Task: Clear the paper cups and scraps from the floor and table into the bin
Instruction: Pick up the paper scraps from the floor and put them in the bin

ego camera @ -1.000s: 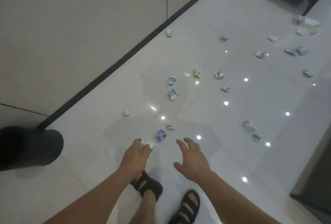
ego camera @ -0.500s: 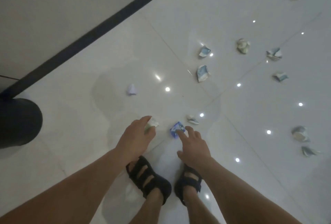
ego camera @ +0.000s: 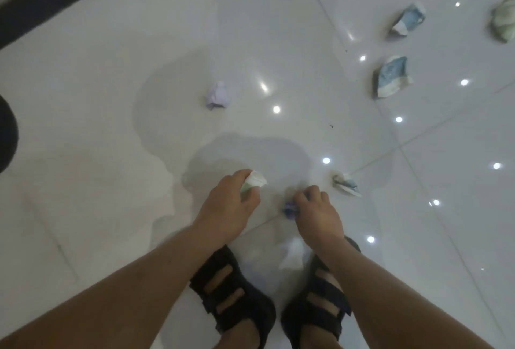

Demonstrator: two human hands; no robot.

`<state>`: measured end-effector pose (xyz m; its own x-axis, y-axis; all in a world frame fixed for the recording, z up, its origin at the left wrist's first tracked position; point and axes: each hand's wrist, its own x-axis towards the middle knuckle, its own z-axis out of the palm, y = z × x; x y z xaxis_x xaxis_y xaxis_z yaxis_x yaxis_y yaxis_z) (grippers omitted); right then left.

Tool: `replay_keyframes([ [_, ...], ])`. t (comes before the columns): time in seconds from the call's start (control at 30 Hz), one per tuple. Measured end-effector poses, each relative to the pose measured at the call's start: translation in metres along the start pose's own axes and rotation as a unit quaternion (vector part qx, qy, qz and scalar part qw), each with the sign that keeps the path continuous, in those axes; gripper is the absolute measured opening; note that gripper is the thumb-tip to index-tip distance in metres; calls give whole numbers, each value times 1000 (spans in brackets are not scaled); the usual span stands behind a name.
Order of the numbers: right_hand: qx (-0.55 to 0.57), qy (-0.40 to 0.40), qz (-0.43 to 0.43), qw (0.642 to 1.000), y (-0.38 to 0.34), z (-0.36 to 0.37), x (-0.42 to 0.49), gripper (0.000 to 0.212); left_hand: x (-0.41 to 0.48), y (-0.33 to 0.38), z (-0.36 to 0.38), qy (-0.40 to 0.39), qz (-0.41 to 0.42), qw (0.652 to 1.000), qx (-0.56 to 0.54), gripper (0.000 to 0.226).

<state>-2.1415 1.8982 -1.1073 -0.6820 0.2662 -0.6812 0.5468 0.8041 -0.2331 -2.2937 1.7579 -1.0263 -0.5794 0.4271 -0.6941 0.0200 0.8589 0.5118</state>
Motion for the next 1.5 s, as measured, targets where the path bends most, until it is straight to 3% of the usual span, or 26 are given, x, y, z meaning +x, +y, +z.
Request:
replay_keyframes([
  [0.13,23,7,-12,1000,-20,-39,-17,18,-24,13,-28,2,-23,1000,-1,42],
  [0.3,8,34,-58,998,-68,-145,-61,33,-84,52,-103,41,-38,998,-7,43],
  [0.57,-50,63,-136,987,-179,-335,-146,31,-227,110,-252,148,-39,986,-58,45],
  [0.83,-67,131,-226,963,-322,-462,-218,27,-328,128,-387,303,-73,940,-141,42],
  [1.1,-124,134,-288,940,-463,-476,-242,31,-389,48,-457,347,-74,902,-246,42],
  [1.37,-199,65,-324,923,-607,-400,-222,30,-410,-94,-502,387,-121,869,-284,28],
  [1.5,-155,55,-308,937,-655,-365,-189,25,-386,-149,-522,391,-142,861,-293,30],
])
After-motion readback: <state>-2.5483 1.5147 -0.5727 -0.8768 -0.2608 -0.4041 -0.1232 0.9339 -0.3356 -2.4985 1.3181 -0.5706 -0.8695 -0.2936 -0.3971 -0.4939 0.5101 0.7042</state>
